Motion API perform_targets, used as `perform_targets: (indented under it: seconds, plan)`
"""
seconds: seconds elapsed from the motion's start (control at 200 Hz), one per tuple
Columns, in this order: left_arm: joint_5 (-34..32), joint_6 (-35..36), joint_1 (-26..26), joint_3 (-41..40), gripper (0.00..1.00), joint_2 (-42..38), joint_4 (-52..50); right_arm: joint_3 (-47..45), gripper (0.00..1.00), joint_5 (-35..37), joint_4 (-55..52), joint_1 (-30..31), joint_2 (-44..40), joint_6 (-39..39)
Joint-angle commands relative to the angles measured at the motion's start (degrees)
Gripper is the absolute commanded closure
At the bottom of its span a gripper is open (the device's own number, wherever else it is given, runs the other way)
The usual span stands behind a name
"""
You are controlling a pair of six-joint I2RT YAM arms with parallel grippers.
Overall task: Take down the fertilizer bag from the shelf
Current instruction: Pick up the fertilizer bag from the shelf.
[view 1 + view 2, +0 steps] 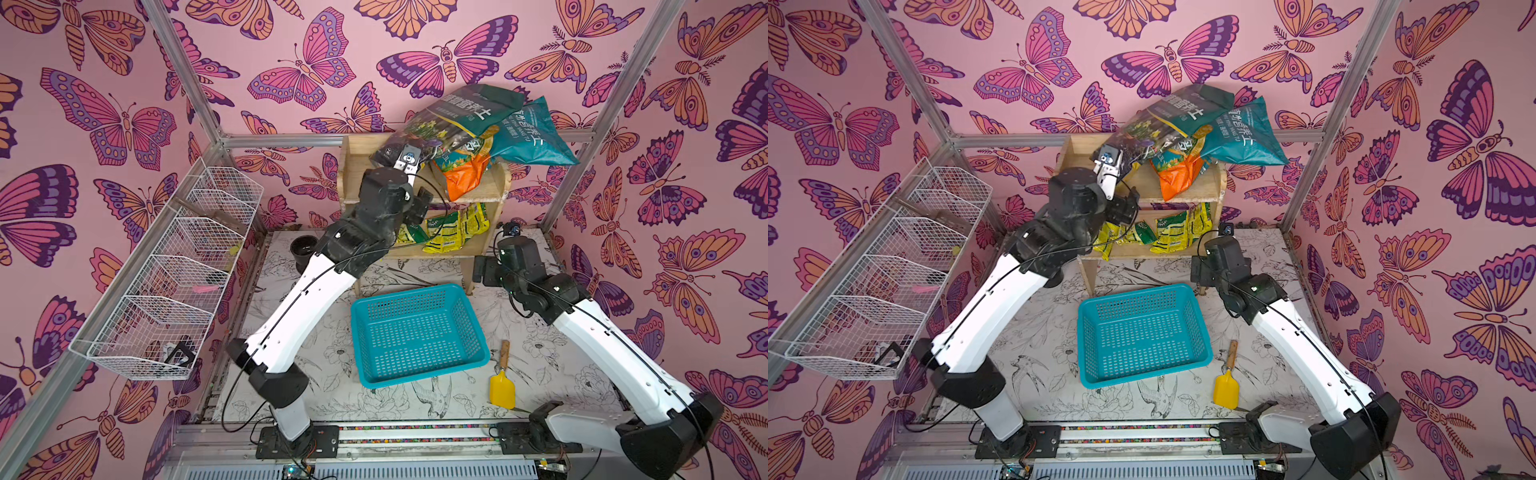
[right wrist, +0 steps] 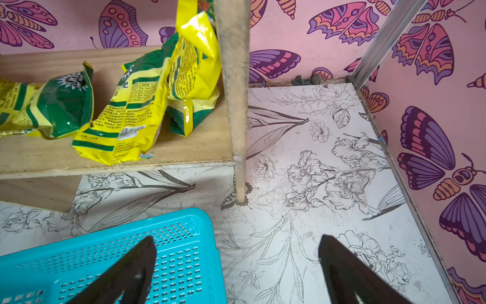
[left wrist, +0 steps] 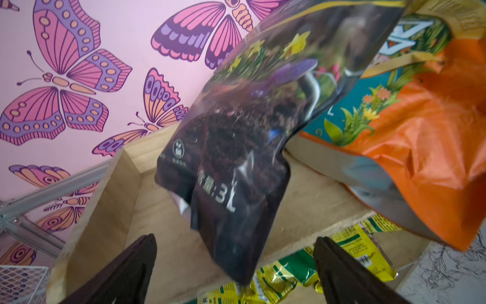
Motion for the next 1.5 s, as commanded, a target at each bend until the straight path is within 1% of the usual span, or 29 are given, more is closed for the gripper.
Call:
perform_targets:
  seconds: [0.0, 0.065, 0.16, 0.295, 0.446, 0.551, 0.736, 0.776, 0.866, 0.946, 1.026, 1.041, 1.066, 1.112, 1.132, 1.152, 1.312, 1.382, 1.492]
  plan:
    - [-2.6, 4.9, -0.7, 7.2, 0.00, 3.6, -4.4, -0.2, 0.01, 1.9, -1.9, 0.4, -1.0, -1.1]
    - [-3.0, 5.4, -0.9, 9.2, 0.00, 5.2, -4.2, -0.6, 0.01, 2.4, -1.8, 0.4, -1.0, -1.6]
    - [-5.2, 7.1, -0.9, 11.6, 0.00, 7.8, -3.9, -1.1, 0.01, 2.6, -1.3, 0.4, -0.9, -2.1]
    - [-6.8, 9.2, 0.0, 11.4, 0.00, 9.8, -2.2, -1.2, 0.01, 3.0, -0.8, 0.4, -1.1, -2.3]
    - [-6.0, 7.8, 2.6, 12.3, 0.00, 12.3, -2.0, -1.4, 0.01, 3.1, 0.2, 0.4, -2.3, -2.4]
    - [-4.1, 5.6, 4.8, 14.2, 0.00, 14.2, -2.0, -1.4, 0.01, 2.7, 0.9, 0.4, -3.5, -2.7]
    - [-2.6, 3.9, 6.4, 16.8, 0.01, 16.6, -1.2, -1.3, 0.01, 3.2, 0.7, 0.4, -4.3, -3.7]
    - [-2.3, 3.6, 6.6, 16.8, 0.05, 16.7, -0.9, -1.4, 0.01, 3.3, 0.7, 0.4, -4.2, -3.8]
    - [-0.9, 2.6, 7.0, 16.9, 0.19, 17.0, -0.6, -1.3, 0.01, 2.8, 0.7, 0.4, -4.0, -3.9]
    - [0.2, 2.1, 7.3, 17.1, 0.29, 17.3, -0.3, -1.1, 0.01, 1.6, 0.7, 0.4, -3.7, -3.8]
    - [1.0, 2.0, 7.5, 17.1, 0.43, 17.5, -0.3, -0.5, 0.01, 0.3, 0.9, 0.4, -3.6, -3.8]
    - [1.2, 1.9, 7.6, 17.1, 0.47, 17.4, -0.3, -0.4, 0.01, 0.1, 0.9, 0.4, -3.6, -3.8]
    - [1.3, 1.8, 7.7, 17.1, 0.56, 17.4, -0.3, -0.2, 0.01, -0.2, 1.1, 0.4, -3.6, -3.8]
    - [1.4, 1.4, 7.8, 17.1, 0.79, 17.3, -0.2, 0.3, 0.01, -0.7, 1.4, 0.4, -3.9, -3.7]
    - [1.3, 1.0, 7.9, 17.1, 0.93, 17.2, -0.3, 0.5, 0.01, -0.9, 1.6, 0.4, -4.0, -3.8]
    - [1.4, 0.6, 8.0, 17.1, 1.00, 17.2, -0.3, 0.7, 0.01, -1.3, 1.8, 0.4, -4.1, -3.9]
    - [4.3, -3.5, 9.0, 17.1, 1.00, 15.9, 0.2, 4.0, 0.01, -5.2, 4.1, 0.5, -4.3, -3.9]
    - [5.0, -5.1, 9.2, 17.1, 1.00, 15.1, 0.5, 7.4, 0.01, -7.9, 5.0, 0.6, -3.3, -3.5]
    - [5.2, -6.5, 9.0, 17.0, 1.00, 13.5, 0.8, 15.7, 0.01, -14.1, 5.8, 1.0, 0.3, -2.2]
